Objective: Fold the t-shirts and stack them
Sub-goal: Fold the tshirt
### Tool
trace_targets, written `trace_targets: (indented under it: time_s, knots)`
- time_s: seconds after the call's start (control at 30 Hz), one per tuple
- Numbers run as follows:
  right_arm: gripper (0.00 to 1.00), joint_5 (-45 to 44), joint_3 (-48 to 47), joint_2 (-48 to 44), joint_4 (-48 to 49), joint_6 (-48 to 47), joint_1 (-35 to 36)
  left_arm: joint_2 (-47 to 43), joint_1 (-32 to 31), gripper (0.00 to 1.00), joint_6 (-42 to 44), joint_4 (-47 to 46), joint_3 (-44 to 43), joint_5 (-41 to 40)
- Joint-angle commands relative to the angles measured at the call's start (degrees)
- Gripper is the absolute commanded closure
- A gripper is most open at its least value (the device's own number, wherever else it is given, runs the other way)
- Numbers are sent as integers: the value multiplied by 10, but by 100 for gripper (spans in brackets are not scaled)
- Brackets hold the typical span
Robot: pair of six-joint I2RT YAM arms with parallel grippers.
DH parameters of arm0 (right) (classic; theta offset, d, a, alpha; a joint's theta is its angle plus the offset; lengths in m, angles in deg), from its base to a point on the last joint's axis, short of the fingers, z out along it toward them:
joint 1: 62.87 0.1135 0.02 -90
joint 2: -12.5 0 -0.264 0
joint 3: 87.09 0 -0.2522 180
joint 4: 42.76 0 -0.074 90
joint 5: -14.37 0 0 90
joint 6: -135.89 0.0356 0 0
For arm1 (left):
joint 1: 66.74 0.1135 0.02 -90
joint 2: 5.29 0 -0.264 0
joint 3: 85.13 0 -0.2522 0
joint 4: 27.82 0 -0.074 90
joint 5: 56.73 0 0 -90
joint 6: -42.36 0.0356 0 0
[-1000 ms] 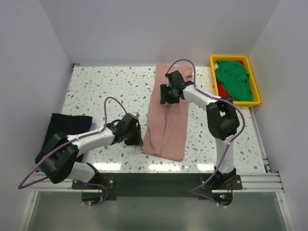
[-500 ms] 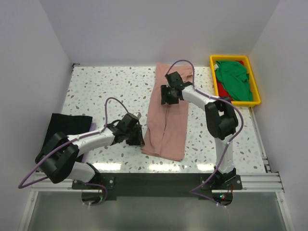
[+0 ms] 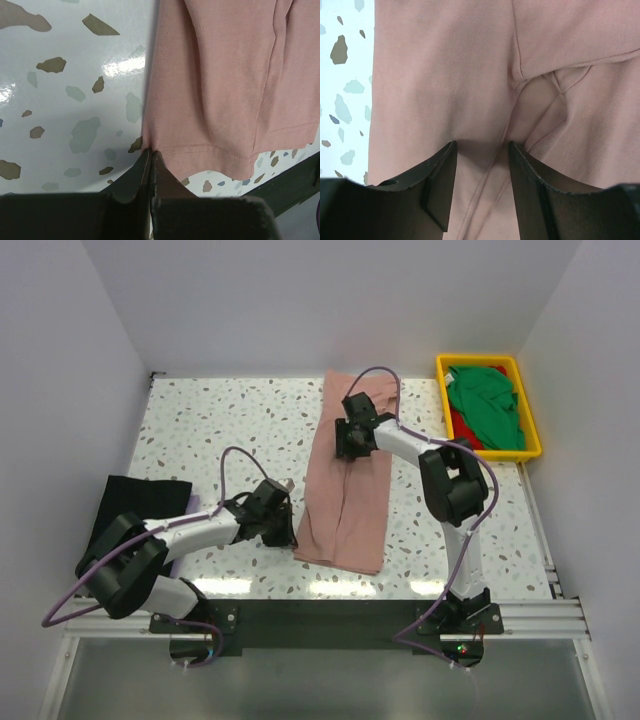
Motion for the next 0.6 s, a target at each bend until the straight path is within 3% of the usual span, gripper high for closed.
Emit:
trace_targets:
  time_s: [0.0,0.27,0.57]
  knots:
    - [51,-15,-17,2,30,11,2,-14,-4,100,9,1,5,2]
    - [60,-16,-29,5,38,16,-1,-25,-4,100,5,4,11,5]
    - [87,-11,-43,16,38,20,-13,-49,-4,100,0,13,21,7]
